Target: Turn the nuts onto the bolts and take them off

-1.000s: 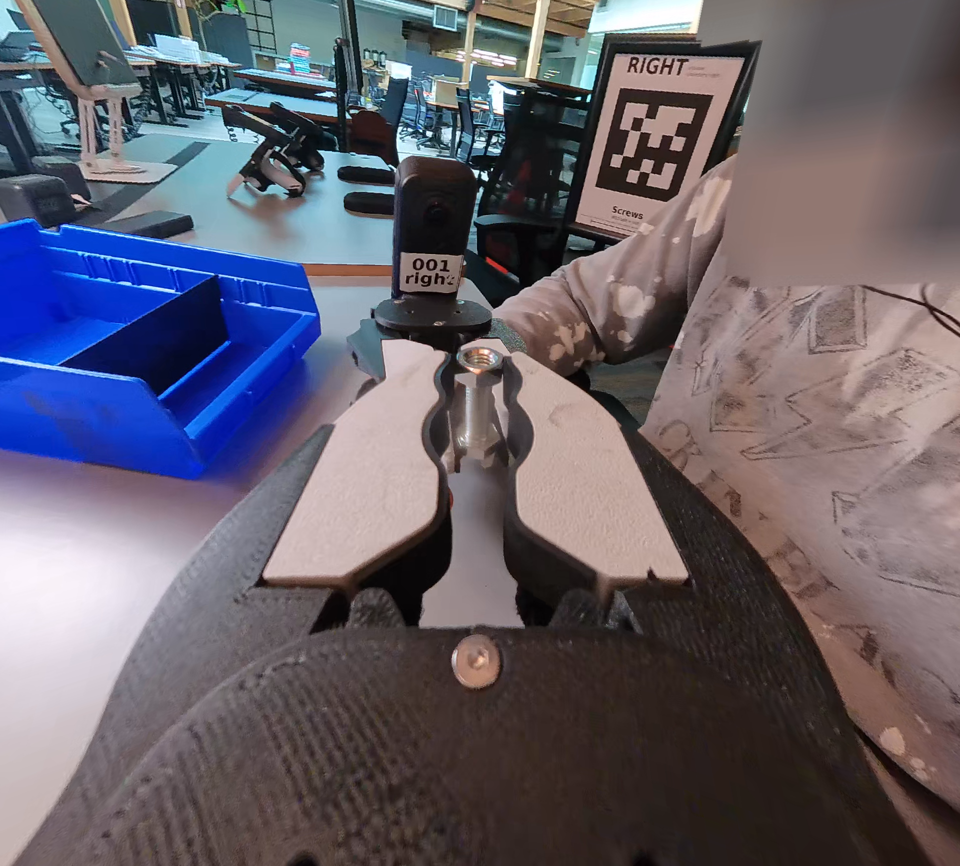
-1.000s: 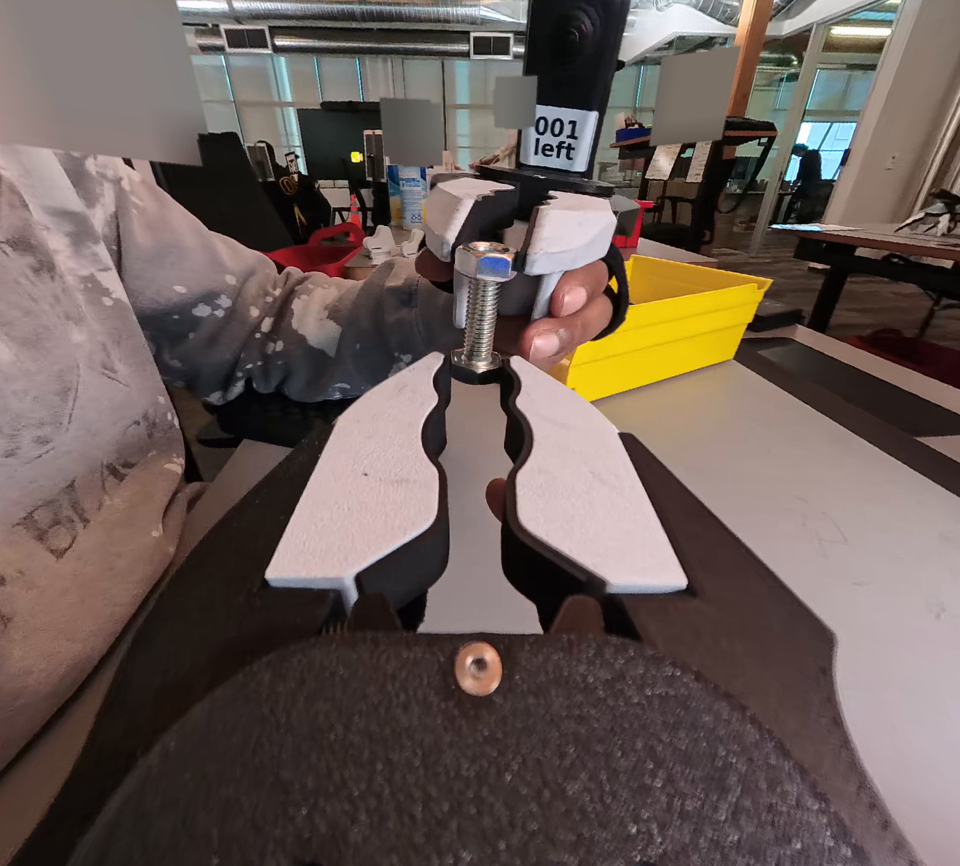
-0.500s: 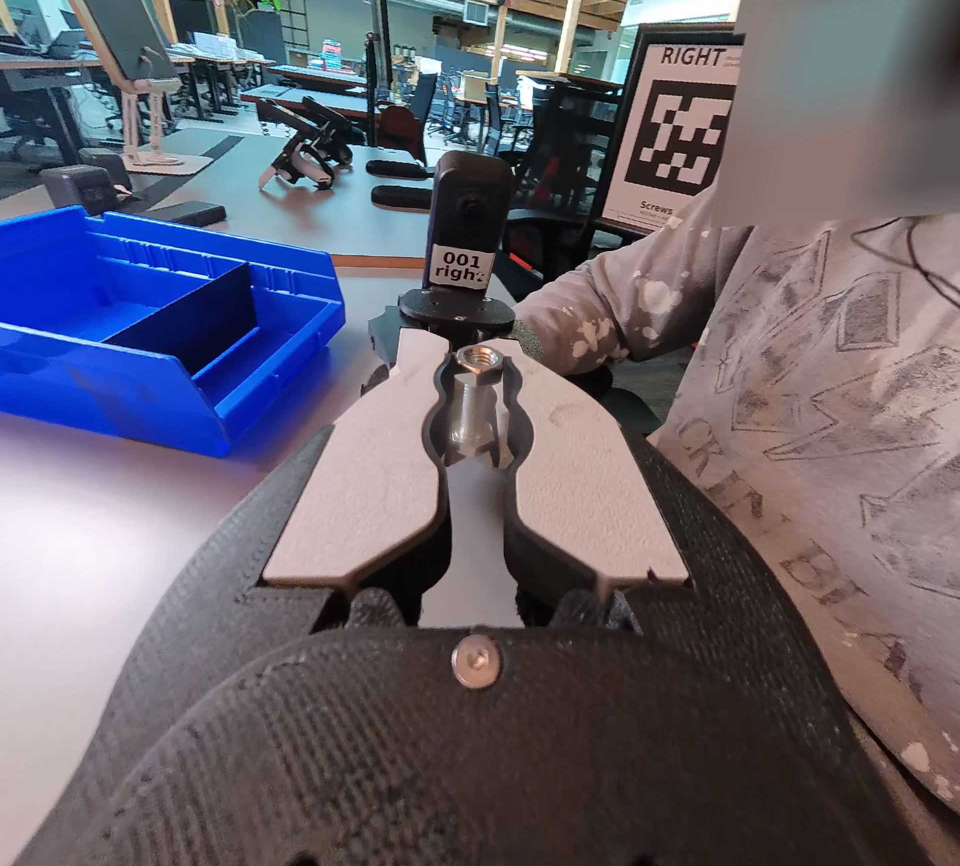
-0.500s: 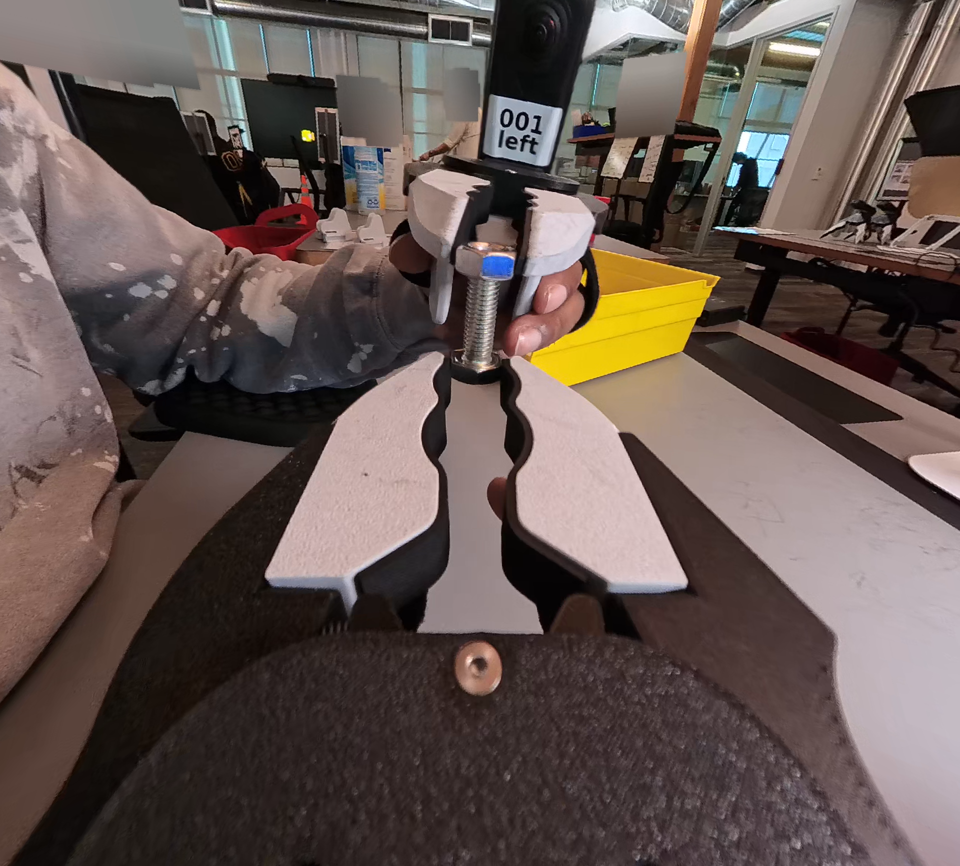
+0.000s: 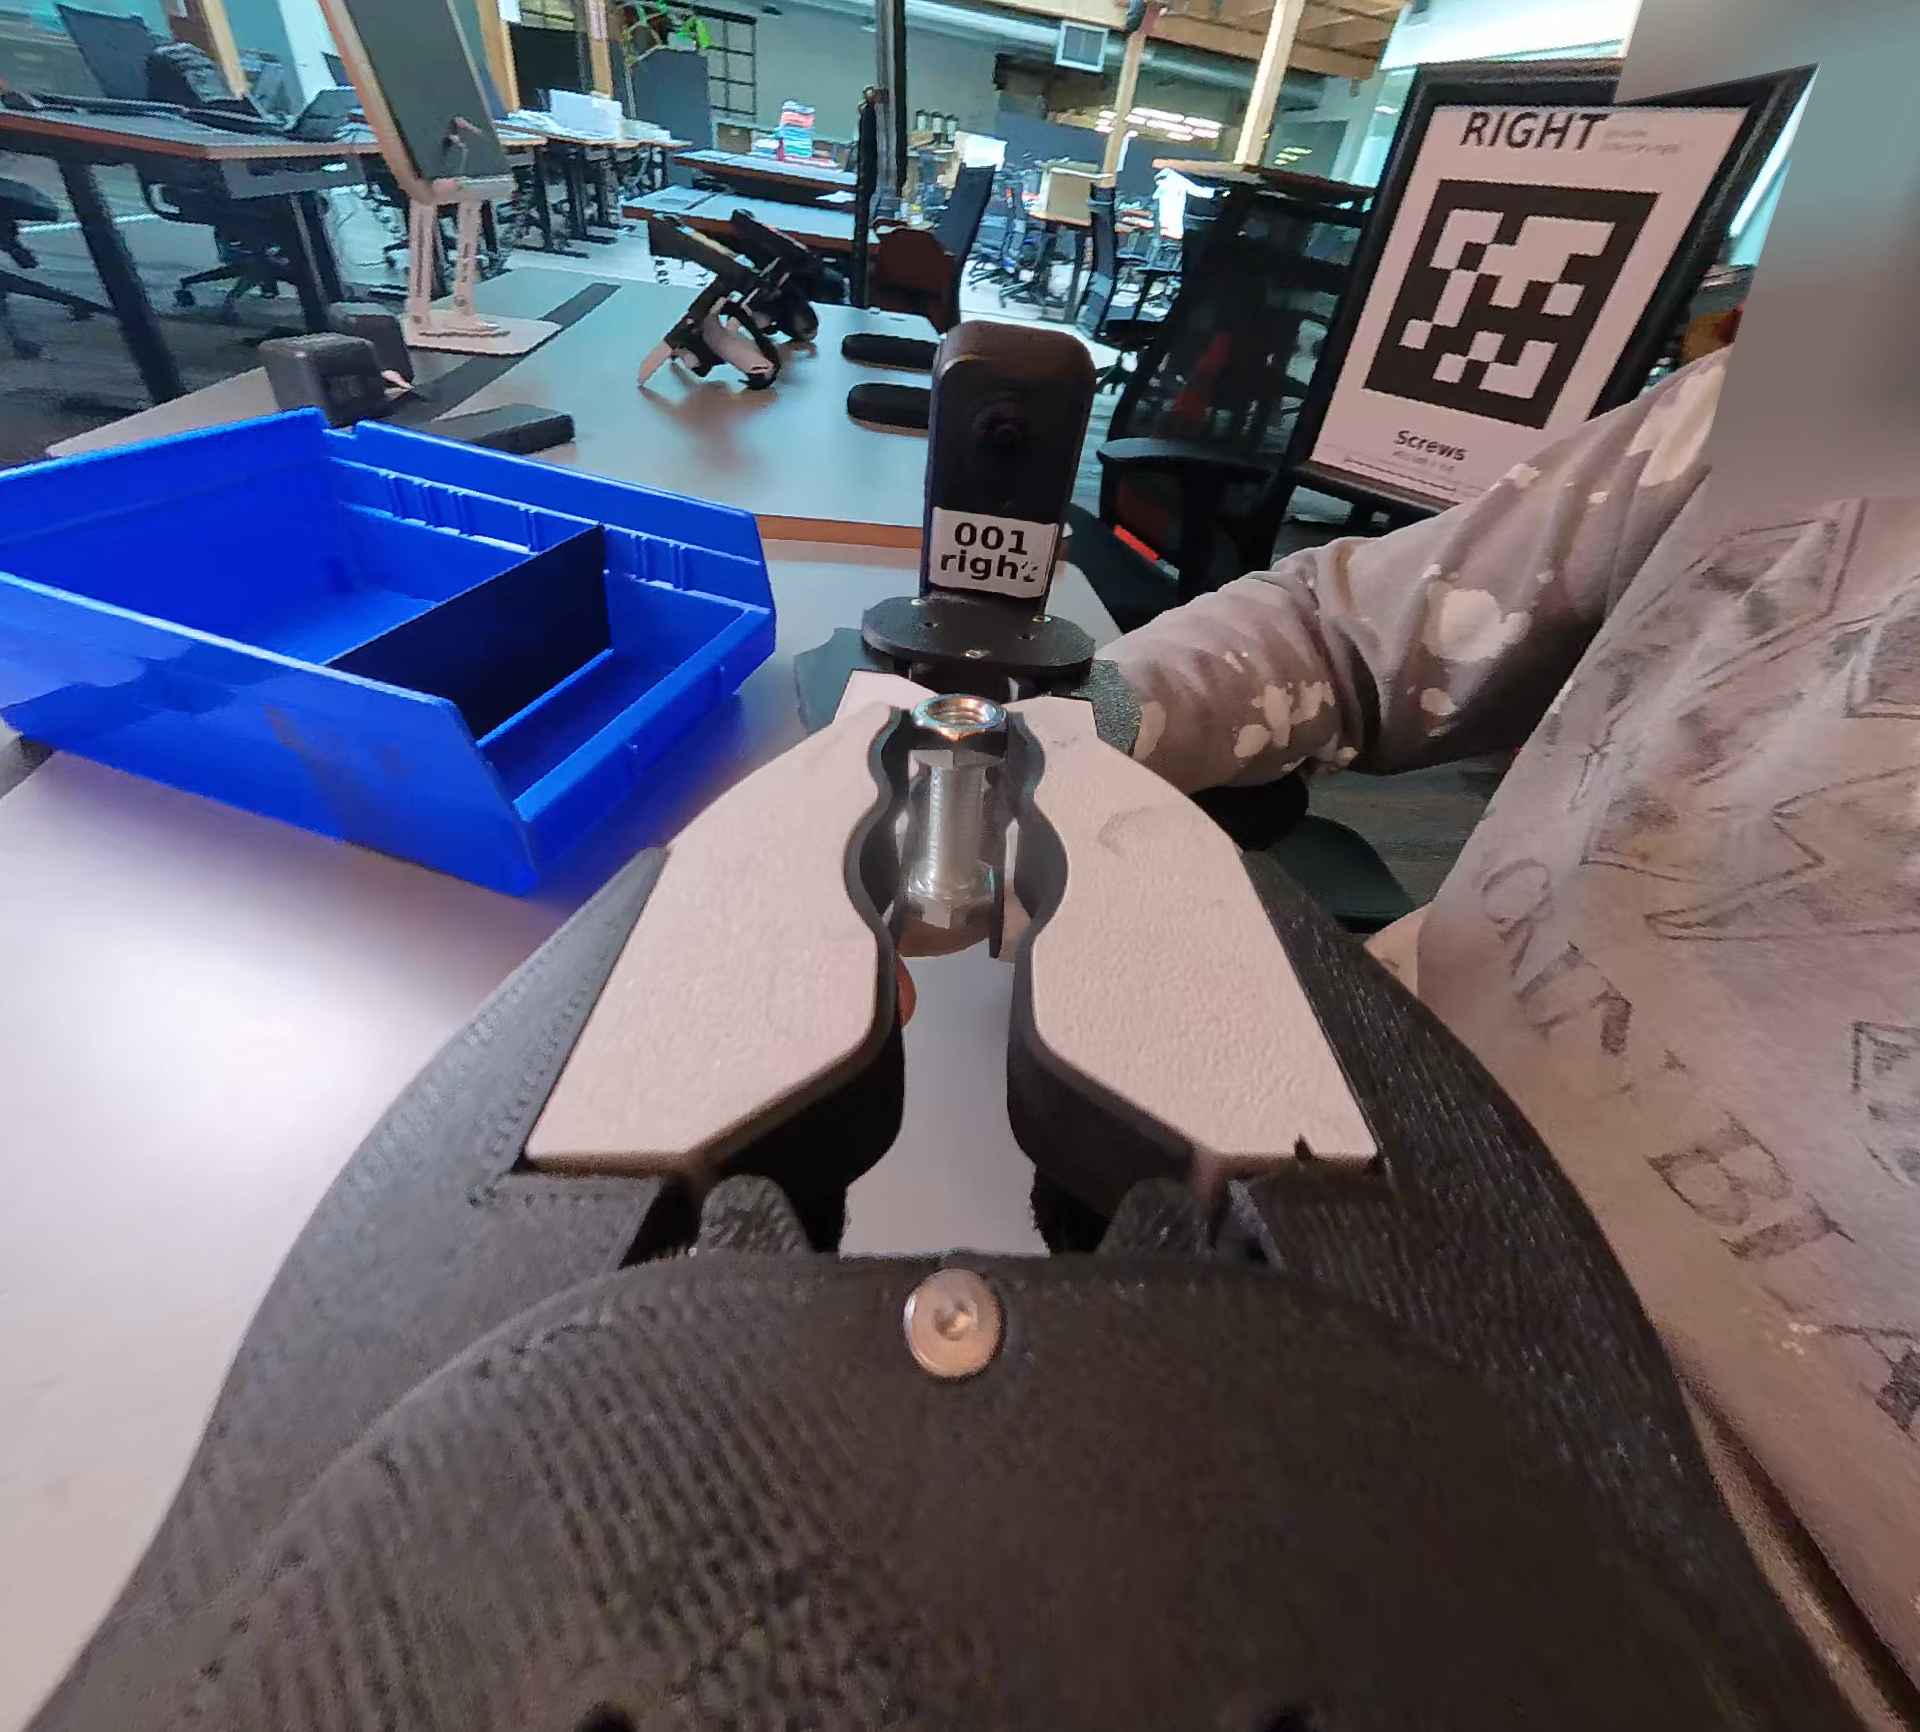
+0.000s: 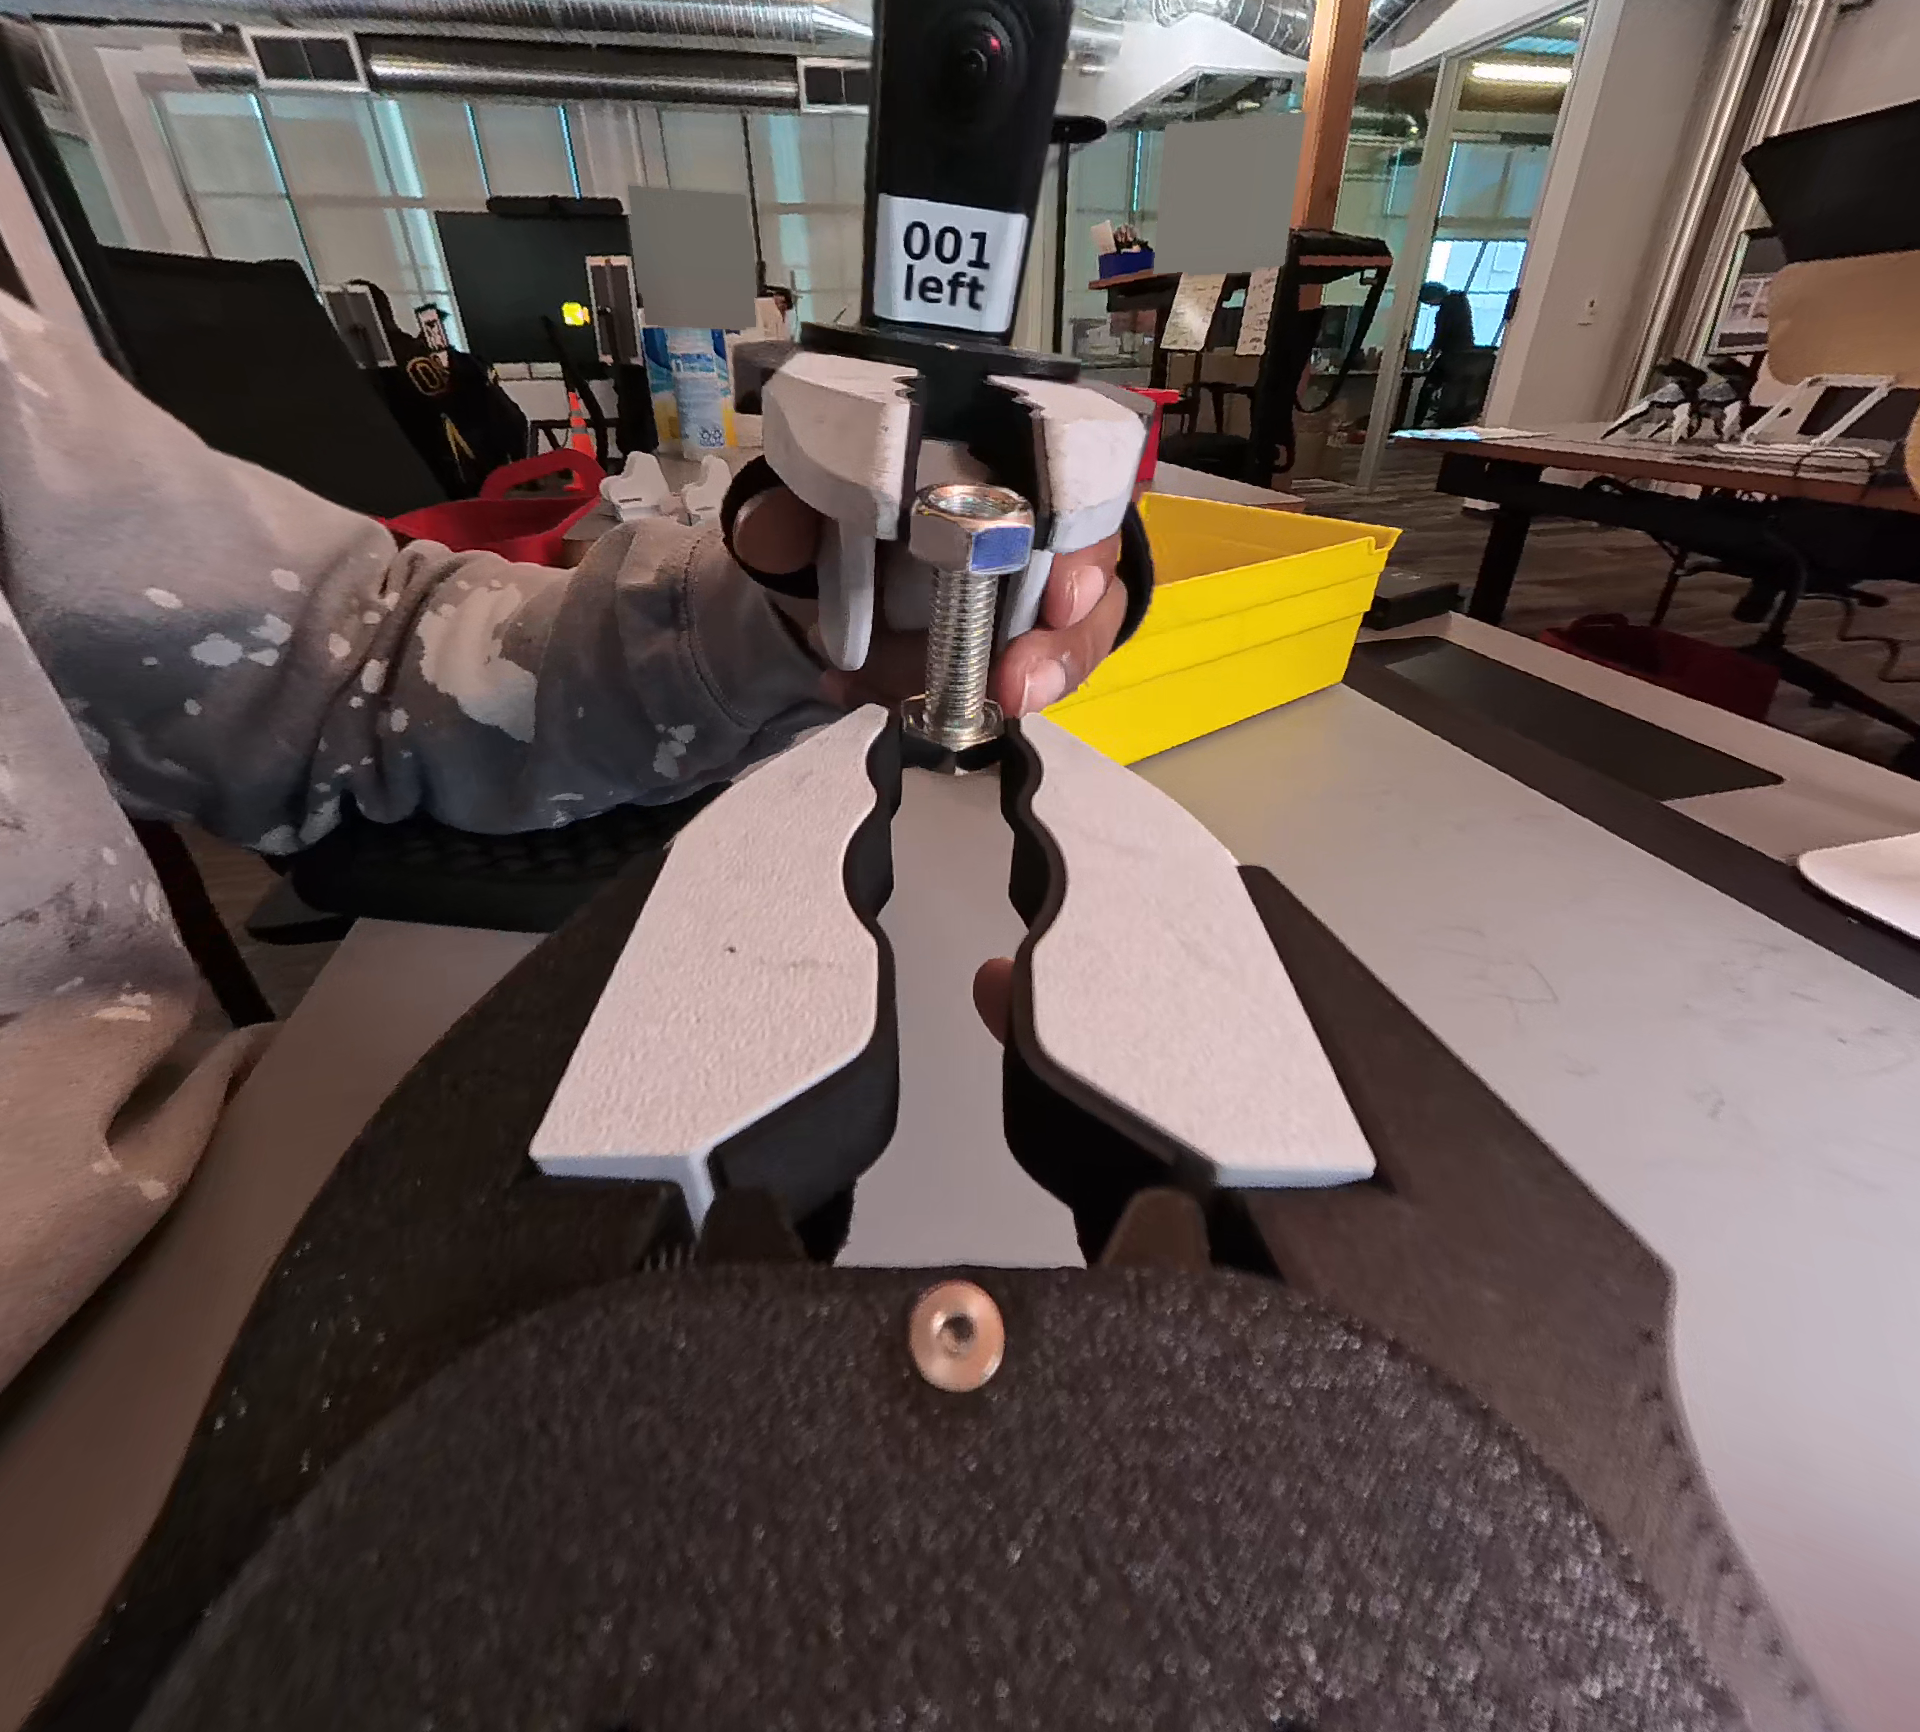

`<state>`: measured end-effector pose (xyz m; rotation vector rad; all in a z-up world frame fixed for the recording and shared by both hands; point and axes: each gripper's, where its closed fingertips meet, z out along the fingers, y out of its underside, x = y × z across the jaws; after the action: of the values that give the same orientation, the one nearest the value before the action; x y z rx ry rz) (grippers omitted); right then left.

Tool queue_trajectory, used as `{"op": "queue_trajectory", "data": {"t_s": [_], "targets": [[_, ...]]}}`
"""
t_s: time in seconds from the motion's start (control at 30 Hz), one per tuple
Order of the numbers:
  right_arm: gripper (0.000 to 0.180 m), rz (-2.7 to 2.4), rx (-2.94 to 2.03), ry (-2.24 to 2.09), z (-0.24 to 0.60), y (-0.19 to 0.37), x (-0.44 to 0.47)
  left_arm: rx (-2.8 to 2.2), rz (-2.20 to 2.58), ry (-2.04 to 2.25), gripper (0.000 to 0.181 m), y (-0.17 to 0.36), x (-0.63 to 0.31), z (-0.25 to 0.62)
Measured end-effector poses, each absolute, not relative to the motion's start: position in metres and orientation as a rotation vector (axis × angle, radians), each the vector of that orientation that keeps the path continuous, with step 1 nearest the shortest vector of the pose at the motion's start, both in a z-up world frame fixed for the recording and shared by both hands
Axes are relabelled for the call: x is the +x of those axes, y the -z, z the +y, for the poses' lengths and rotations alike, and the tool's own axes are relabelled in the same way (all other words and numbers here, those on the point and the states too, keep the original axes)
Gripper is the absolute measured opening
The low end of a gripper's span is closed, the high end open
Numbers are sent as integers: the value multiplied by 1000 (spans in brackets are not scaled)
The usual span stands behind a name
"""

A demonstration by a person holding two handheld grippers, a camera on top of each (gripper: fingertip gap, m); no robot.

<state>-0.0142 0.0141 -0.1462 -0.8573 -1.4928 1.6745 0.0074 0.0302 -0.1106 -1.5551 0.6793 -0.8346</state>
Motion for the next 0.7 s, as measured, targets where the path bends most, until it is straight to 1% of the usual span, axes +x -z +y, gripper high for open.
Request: {"op": "queue_trajectory", "data": {"t_s": [0.23, 0.43, 0.7], "targets": [[18, -1486, -895, -1698, 17, 154, -21, -1632, 645, 730, 18, 119, 3, 35], [18, -1498, -906, -1768, 10, 161, -29, -1634, 649, 735, 18, 129, 1, 36], [18, -1489, -933, -1741, 13, 165, -32, -1622, 588, 740, 18, 133, -3, 39]]}}
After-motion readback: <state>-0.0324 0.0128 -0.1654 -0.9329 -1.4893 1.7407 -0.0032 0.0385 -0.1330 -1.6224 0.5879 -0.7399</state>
